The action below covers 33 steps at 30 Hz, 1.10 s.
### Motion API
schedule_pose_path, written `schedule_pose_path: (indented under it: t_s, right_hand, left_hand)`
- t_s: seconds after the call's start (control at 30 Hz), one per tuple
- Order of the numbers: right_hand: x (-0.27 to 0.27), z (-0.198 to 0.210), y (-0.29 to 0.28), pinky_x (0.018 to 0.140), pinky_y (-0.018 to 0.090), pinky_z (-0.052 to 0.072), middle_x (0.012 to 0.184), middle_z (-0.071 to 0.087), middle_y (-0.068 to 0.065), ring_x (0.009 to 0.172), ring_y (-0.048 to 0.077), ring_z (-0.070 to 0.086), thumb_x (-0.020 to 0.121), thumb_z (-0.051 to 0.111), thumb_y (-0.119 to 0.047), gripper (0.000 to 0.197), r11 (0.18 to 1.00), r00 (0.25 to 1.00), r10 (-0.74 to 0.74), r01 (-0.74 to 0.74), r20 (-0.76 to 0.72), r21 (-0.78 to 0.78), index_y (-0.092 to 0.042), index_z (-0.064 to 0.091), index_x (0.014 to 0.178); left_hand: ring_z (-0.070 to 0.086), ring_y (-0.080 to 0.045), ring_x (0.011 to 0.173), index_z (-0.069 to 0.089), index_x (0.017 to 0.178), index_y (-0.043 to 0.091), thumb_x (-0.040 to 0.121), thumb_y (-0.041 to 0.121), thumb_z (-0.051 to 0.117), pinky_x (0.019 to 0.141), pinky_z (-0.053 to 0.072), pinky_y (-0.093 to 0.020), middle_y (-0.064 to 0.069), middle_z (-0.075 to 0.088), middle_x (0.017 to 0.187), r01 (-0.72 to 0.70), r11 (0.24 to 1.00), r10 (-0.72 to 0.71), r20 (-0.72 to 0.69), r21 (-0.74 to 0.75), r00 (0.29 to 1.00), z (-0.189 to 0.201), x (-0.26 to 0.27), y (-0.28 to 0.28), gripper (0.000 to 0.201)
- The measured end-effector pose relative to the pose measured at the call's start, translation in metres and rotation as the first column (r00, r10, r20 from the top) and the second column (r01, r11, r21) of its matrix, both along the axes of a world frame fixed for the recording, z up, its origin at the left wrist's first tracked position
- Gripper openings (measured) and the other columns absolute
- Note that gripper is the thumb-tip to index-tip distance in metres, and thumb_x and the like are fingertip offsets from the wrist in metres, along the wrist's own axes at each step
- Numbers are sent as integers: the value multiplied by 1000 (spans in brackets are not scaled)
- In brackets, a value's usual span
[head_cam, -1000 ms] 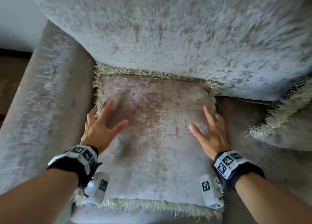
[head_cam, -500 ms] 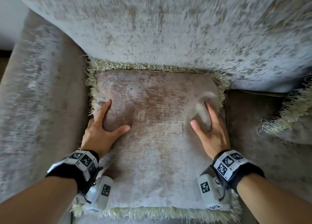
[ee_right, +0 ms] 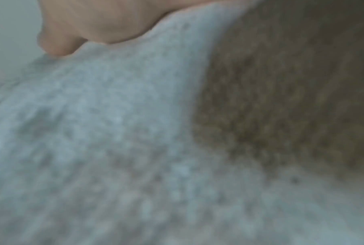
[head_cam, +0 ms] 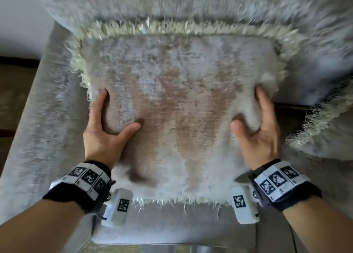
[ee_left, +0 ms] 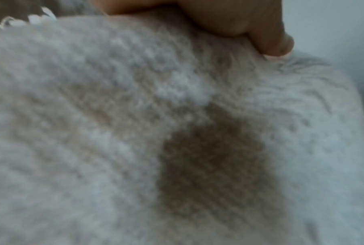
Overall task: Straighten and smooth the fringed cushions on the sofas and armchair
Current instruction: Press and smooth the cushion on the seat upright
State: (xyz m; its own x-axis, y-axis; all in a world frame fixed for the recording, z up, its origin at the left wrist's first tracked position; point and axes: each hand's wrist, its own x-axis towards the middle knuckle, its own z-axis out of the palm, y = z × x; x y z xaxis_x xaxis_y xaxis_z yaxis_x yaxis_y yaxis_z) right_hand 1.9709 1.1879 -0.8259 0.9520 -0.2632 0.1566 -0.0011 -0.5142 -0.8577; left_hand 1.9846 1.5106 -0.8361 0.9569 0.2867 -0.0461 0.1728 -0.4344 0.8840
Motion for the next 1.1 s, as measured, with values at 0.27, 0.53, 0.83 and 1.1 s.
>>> schedule_pose_path:
  t_s: [0.27,0.53,0.83,1.1]
  right_hand:
    - [53,29,-12,107,62,37,160,22,19,145,42,29,88,56,-63,96,995,943,102,-92,316,-46,-6,14,154]
    - [68,-32,-21,118,17,15,164,9,6,152,10,5,72,47,-87,106,997,996,-17,23,89,-70,-35,8,156]
    - [60,-16,-14,98,4,33,141,28,24,132,13,33,79,49,-79,95,987,986,-105,120,129,-110,-27,24,154]
    - [75,73,34,90,55,42,109,54,14,104,34,52,88,61,-50,50,872,933,277,-143,230,-468,-7,67,113]
  left_hand:
    - [28,-16,150,24,155,5,76,51,80,123,23,-40,1,31,158,106,991,-131,374,87,918,29,62,-2,108]
    - [27,8,140,22,158,23,59,56,83,121,23,-27,27,31,142,45,998,-54,206,49,977,-28,92,-18,121]
    - [28,23,126,24,157,30,61,36,92,109,20,-2,1,33,142,66,992,-79,124,106,989,-18,84,-10,117]
    - [61,-16,111,64,126,26,82,57,66,96,43,-27,-1,61,126,102,932,-79,-78,348,994,75,64,16,54]
